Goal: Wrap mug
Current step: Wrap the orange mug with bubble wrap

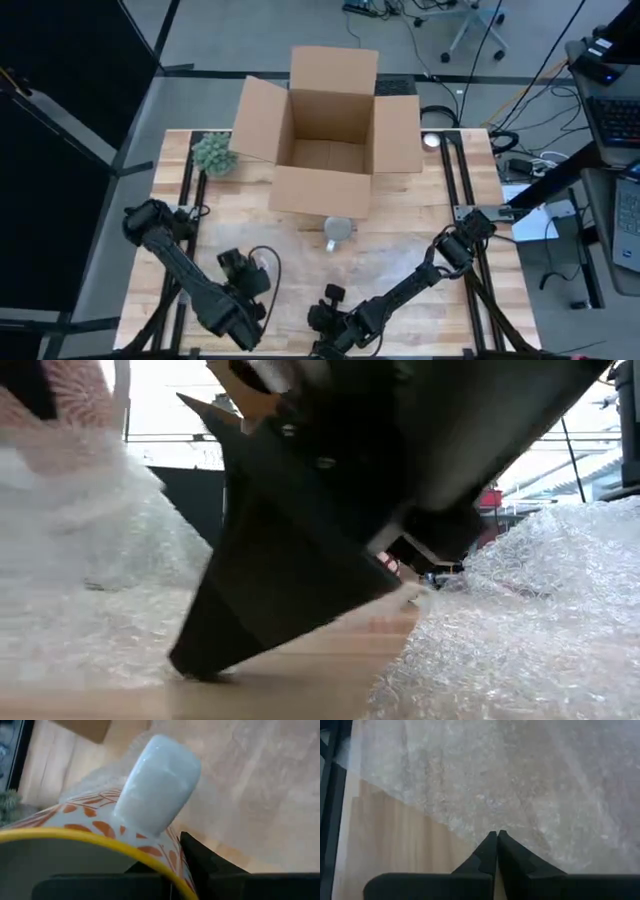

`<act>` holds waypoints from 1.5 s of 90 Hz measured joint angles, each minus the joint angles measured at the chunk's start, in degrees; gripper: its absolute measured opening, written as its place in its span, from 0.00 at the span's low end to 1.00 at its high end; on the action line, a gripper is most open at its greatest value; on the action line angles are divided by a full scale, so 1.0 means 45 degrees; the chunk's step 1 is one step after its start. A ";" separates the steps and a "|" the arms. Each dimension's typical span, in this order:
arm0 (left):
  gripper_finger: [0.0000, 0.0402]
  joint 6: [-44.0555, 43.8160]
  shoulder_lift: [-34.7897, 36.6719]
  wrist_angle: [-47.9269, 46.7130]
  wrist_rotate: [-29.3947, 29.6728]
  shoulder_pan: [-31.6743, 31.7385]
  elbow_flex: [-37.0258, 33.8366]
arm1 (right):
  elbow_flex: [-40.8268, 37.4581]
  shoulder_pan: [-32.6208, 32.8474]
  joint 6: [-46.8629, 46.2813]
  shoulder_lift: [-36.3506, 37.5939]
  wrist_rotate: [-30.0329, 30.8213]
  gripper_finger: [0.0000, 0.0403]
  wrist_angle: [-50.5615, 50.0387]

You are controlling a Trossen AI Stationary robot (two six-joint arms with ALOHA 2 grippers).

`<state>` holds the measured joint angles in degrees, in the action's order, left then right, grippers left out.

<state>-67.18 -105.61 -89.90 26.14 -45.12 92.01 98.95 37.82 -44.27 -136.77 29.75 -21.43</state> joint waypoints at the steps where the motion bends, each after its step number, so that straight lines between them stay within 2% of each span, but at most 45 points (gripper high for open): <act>1: 0.03 0.0081 0.0033 -0.0021 -0.0042 0.0007 0.0000 | 0.0002 0.0013 -0.0011 0.0028 -0.0043 0.00 -0.0117; 6: 0.03 0.0452 0.0204 -0.0034 -0.0496 0.0058 0.0000 | 0.0002 0.0062 0.0008 0.0164 -0.0347 0.00 -0.0878; 17: 0.03 0.1019 0.0273 -0.0001 -0.2961 -0.0006 0.0000 | -0.0004 0.0252 0.0102 0.0724 -0.0872 0.00 -0.2740; 28: 0.03 0.1010 0.0278 -0.0048 -0.4849 -0.0666 0.0000 | -0.0073 0.0382 0.0690 0.1336 -0.1415 0.00 -0.4192; 43: 0.03 0.0373 0.0278 -0.0021 -0.5875 -0.1468 0.0000 | -0.0081 0.0411 0.1017 0.2142 -0.2070 0.00 -0.4865; 55: 0.03 -0.0269 0.0278 -0.0009 -0.5546 -0.1915 0.0250 | -0.0071 0.0402 0.1019 0.2357 -0.2039 0.00 -0.4664; 72: 0.03 -0.1306 0.0292 0.1024 -0.1452 -0.2087 0.0432 | -0.0051 -0.0083 0.1058 0.2218 -0.0067 0.00 -0.2803; 78: 0.03 -0.1711 0.0297 0.1185 -0.0833 -0.1992 0.0056 | -0.0096 -0.0339 0.1068 0.1941 0.0029 0.00 -0.2127; 88: 0.03 -0.2578 0.0151 0.1460 -0.0522 -0.1976 -0.1009 | -0.0115 -0.0585 0.1097 0.1413 -0.0316 0.00 -0.1849; 97: 0.03 -0.3011 0.0151 0.2206 -0.0690 -0.2016 -0.2435 | -0.0115 -0.0553 0.1155 0.1000 -0.1088 0.00 -0.2183; 110: 0.03 -0.2942 0.0133 0.3856 -0.2312 -0.2213 -0.3765 | -0.0059 -0.0138 0.1215 0.1070 -0.1465 0.00 -0.3619; 121: 0.03 -0.2589 0.0127 0.4924 -0.3756 -0.2643 -0.4419 | -0.0061 0.0274 0.0992 0.1301 -0.1514 0.00 -0.5707; 135: 0.03 -0.2662 0.0166 0.4971 -0.4869 -0.3275 -0.4798 | -0.0073 0.0547 0.0677 0.1400 -0.1619 0.00 -0.8010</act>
<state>-79.16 -104.86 -67.53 4.23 -59.86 70.42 98.62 40.28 -41.22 -130.48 22.46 -57.47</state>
